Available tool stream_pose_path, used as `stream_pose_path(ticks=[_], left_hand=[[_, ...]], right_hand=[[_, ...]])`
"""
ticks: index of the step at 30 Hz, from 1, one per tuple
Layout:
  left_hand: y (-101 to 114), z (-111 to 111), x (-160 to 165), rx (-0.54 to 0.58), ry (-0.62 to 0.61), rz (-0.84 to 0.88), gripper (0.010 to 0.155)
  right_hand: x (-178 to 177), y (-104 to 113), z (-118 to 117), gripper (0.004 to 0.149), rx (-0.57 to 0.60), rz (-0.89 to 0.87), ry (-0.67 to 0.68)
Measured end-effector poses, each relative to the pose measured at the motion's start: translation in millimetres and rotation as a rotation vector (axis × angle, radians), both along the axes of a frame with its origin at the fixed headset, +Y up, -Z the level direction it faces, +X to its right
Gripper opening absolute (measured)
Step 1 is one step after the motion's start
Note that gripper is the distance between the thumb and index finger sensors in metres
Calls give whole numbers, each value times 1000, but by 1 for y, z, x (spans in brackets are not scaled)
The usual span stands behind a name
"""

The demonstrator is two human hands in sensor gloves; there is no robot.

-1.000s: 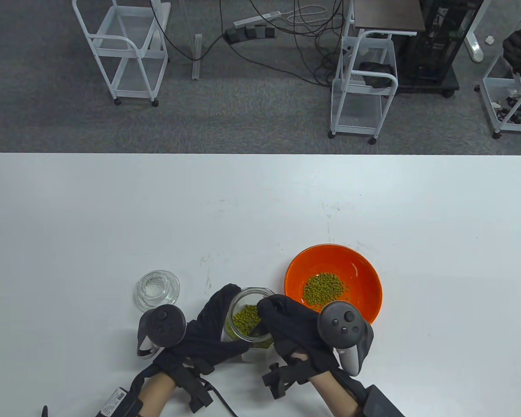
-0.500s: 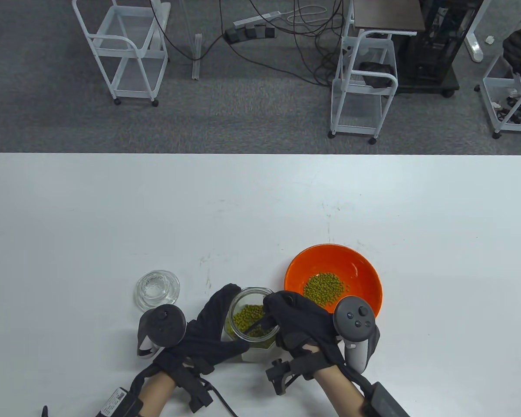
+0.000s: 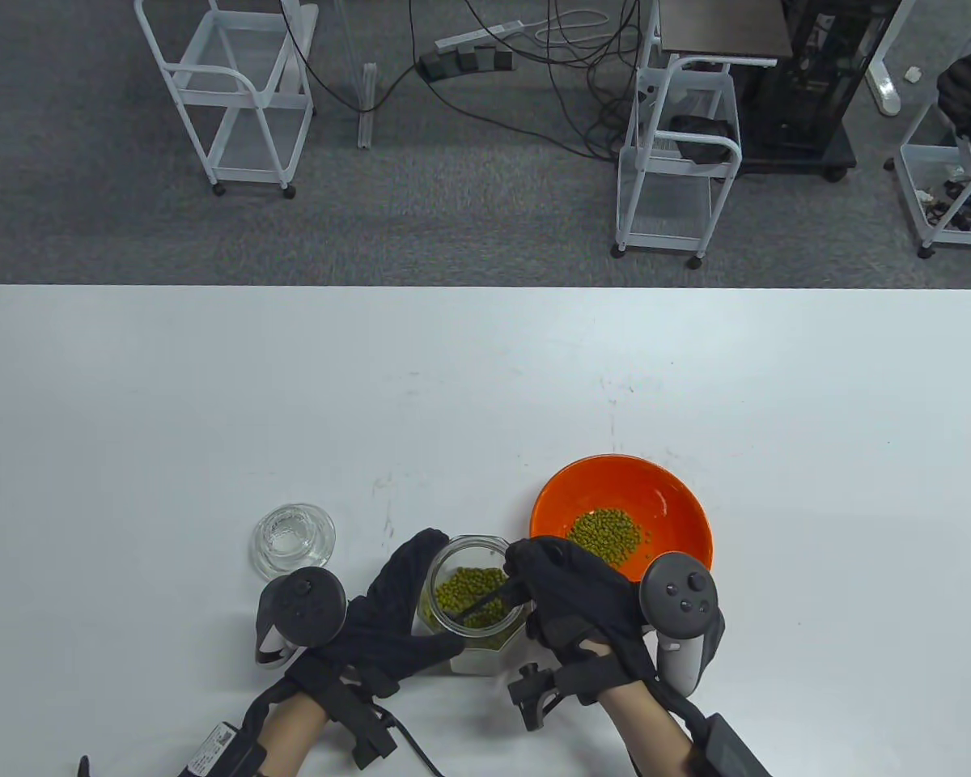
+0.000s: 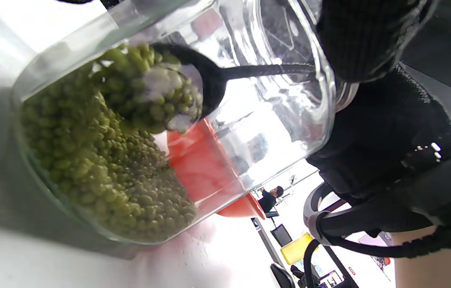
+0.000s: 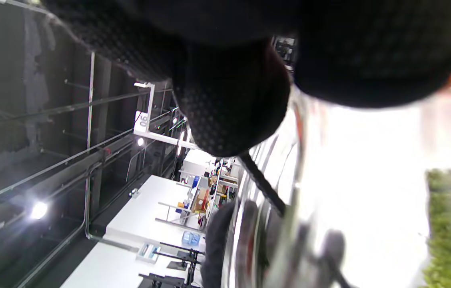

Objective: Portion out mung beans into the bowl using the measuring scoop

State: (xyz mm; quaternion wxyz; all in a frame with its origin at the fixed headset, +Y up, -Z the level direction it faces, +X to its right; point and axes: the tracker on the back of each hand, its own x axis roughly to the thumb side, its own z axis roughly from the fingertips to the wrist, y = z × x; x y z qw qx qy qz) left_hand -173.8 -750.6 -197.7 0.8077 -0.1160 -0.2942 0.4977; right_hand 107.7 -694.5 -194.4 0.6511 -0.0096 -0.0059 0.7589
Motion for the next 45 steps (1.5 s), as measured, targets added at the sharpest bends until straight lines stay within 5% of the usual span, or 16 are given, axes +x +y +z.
stream_pose_path(ticks=[22,45], left_hand=[[0,0,0,0,0,0,110],[0,0,0,0,0,0,110]], right_hand=[[40,-38,-24,40,-268,-315,-57],[101,-39,-36,40,-245,-558,-134]])
